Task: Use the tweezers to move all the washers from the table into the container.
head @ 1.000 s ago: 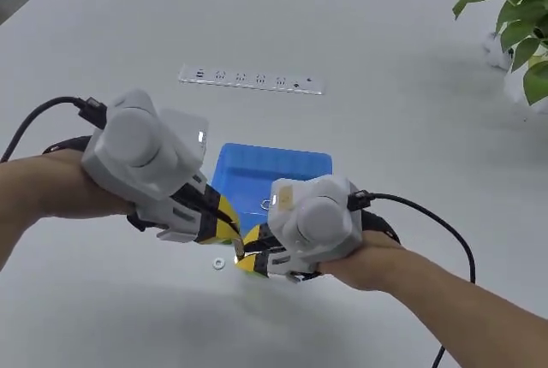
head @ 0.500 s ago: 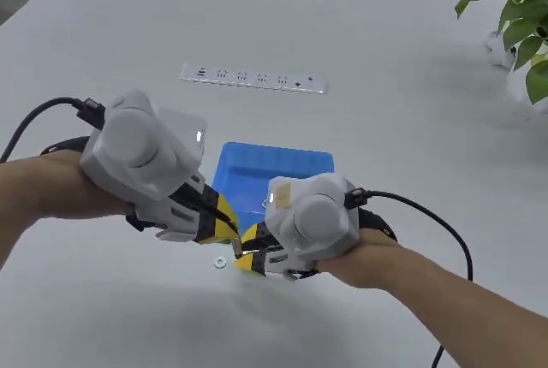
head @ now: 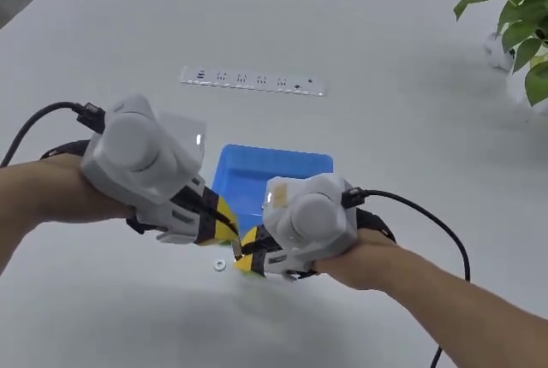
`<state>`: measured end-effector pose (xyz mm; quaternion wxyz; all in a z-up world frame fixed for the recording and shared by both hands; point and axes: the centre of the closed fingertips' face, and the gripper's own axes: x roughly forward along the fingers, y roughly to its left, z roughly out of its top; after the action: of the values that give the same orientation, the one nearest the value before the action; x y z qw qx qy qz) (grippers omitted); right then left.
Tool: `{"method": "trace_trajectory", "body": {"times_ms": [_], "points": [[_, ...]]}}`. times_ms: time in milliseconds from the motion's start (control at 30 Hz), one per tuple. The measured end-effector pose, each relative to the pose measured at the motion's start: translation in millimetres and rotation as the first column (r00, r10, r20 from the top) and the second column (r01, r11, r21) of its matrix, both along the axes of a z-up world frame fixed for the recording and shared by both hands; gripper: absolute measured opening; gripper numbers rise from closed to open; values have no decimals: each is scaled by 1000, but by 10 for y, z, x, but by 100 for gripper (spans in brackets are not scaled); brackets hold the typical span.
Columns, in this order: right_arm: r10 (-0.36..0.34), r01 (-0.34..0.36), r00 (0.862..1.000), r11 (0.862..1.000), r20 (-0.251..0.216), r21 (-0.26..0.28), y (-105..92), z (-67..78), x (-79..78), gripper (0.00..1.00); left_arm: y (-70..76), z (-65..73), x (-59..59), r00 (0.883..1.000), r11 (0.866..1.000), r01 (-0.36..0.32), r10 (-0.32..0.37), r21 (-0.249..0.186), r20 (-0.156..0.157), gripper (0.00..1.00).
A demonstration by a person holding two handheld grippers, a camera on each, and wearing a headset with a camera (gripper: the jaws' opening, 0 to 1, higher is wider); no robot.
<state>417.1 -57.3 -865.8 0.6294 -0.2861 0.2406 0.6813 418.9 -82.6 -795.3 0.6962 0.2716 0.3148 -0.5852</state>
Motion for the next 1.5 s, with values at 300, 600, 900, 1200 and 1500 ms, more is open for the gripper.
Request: {"method": "trace_trajectory", "body": {"times_ms": [300,600,900,1200,1500], "points": [[6,-6,1000,1000,7,-5,-6,35,7,9,-2,40,0,1000,1000,-3,3,-1,5,6],[4,-4,1000,1000,14,5,-12,147,2,9,-18,160,-16,1000,1000,-4,4,-7,15,6],[7,-7,999,1000,43,4,-11,304,40,9,-22,306,0,999,1000,-5,5,-7,39,6],[4,-4,997,1000,81,7,-12,487,119,9,-16,493,58,997,1000,-6,6,-9,80,6],[1,-2,994,1000,111,10,-7,620,198,9,-18,621,116,994,1000,1,-1,-3,107,6]]}}
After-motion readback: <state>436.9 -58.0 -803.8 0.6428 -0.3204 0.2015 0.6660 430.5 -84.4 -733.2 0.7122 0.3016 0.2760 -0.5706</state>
